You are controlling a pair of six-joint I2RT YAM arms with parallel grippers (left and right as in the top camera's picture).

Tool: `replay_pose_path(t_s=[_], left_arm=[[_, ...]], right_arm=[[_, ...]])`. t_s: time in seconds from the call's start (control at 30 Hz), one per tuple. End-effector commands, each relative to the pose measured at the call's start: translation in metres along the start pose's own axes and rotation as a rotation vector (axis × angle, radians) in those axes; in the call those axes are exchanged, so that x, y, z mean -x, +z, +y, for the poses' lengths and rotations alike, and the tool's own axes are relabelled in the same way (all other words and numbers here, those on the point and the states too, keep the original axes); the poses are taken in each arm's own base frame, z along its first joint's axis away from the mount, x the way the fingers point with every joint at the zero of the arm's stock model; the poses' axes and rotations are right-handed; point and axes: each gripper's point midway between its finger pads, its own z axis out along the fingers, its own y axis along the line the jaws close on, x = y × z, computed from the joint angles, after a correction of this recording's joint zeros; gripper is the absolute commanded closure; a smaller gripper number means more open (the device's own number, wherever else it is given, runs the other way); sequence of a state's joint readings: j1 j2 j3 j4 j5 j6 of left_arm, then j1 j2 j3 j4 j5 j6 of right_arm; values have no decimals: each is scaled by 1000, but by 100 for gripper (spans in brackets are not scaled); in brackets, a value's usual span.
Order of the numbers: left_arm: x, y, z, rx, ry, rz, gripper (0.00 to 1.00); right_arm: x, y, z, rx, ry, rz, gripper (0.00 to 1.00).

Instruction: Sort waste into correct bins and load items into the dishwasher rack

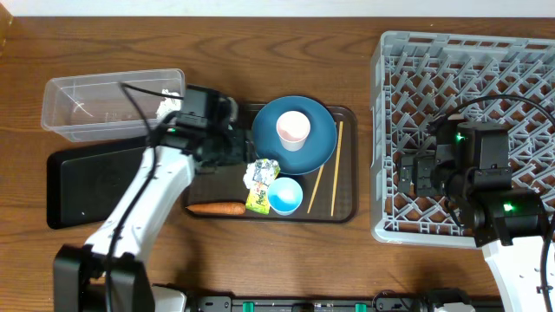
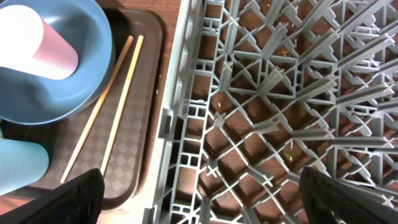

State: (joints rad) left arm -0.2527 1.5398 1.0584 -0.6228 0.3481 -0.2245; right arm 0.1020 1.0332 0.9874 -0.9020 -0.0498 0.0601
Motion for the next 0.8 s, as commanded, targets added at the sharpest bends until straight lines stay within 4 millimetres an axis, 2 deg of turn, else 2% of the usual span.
replay_pose_path(t_s=[0.0, 0.5, 0.6, 0.7, 0.77], left_arm=[[-16, 12, -19, -64, 34, 64, 31], [-43, 15, -54, -122, 116, 136, 32], [-47, 16, -55, -115, 121, 149, 32], [-47, 17, -45, -61, 118, 150, 32], [-49, 17, -40, -36, 115, 157, 39]], right_arm=[[5, -5, 6, 14, -4, -13, 1], [3, -5, 6, 13, -3, -5, 1], [3, -5, 6, 13, -3, -5, 1], [2, -5, 5, 13, -3, -2, 1], [1, -5, 5, 13, -3, 0, 1]])
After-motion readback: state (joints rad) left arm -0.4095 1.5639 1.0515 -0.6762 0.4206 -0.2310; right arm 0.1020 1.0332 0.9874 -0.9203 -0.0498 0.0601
